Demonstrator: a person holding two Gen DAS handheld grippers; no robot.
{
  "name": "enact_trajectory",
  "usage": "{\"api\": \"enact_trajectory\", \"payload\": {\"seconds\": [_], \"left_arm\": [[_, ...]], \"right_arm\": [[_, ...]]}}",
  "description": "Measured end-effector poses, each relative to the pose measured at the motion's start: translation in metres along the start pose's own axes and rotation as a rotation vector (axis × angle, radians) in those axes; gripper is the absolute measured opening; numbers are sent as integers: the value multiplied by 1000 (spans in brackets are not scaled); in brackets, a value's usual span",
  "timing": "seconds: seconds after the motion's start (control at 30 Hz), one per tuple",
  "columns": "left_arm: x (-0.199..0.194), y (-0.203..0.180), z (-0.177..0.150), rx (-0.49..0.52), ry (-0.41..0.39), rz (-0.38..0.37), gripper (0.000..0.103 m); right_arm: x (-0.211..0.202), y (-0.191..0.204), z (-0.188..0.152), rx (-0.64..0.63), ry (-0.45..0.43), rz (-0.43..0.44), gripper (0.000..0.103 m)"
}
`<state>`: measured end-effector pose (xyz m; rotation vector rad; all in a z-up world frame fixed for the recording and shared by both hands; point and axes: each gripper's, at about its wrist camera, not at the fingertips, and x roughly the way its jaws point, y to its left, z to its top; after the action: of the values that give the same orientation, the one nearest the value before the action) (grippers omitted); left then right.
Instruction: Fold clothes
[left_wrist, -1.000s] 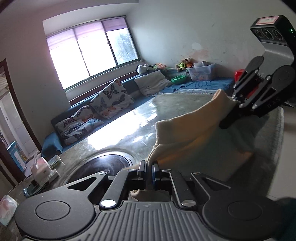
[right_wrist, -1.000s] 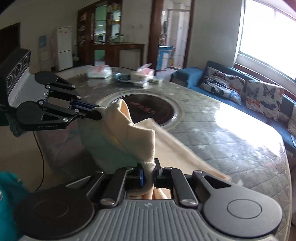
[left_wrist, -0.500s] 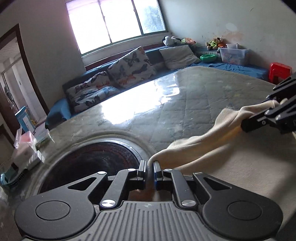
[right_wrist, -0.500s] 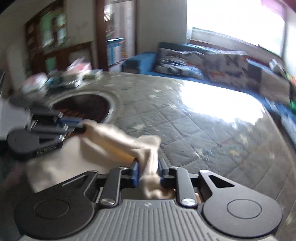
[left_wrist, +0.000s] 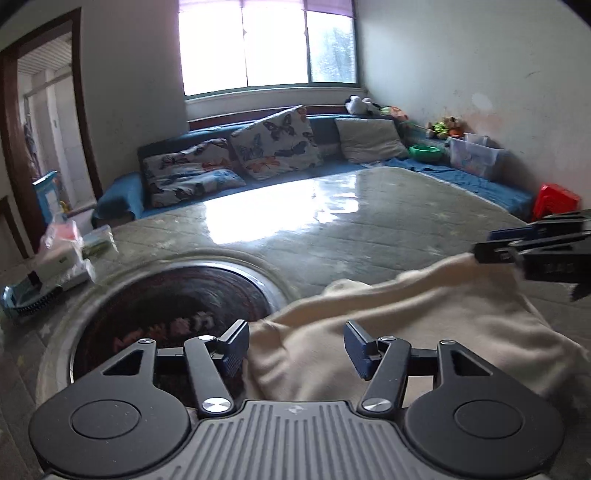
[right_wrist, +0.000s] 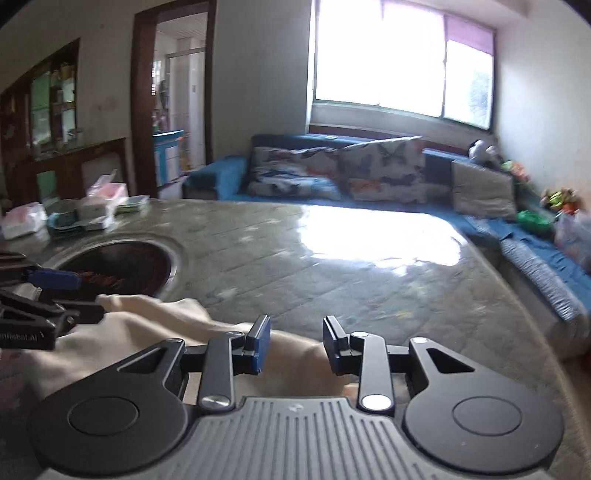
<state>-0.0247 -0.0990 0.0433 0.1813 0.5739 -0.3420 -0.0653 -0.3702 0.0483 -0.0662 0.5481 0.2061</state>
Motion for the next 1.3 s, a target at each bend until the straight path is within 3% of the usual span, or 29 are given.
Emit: {"api": "enact_trajectory", "payload": {"seconds": [0.1,0.23,0.33,0.47,0.6,0.83,0.93,1.3], "left_arm": [[-4,-7,-8,16,-3,-9,66],[3,-5,-17,-6,29,-14,66],[7,-1,-21,-29,47,-1,69],[9,3,-24,-55,53,2,74],[11,3,-26,-67,56,4,80],[11,7,-32,-108,69,10,99],[10,11,-34,-120,67,4,101],[-3,22,-41,-146,70,-15,103]], "right_arm": [[8,-1,-4,-7,27,-26,31],[28,-19,-12,115,133,-3,28],[31,-25,-14,146,138,-10,28],[22,-6,2,95,94,60,29],[34,29,8,-5,109,132,29],[74,48,12,-2,158,113,27],[76,41,16,54,159,128,27],[52,76,17,-124,125,216,27]]}}
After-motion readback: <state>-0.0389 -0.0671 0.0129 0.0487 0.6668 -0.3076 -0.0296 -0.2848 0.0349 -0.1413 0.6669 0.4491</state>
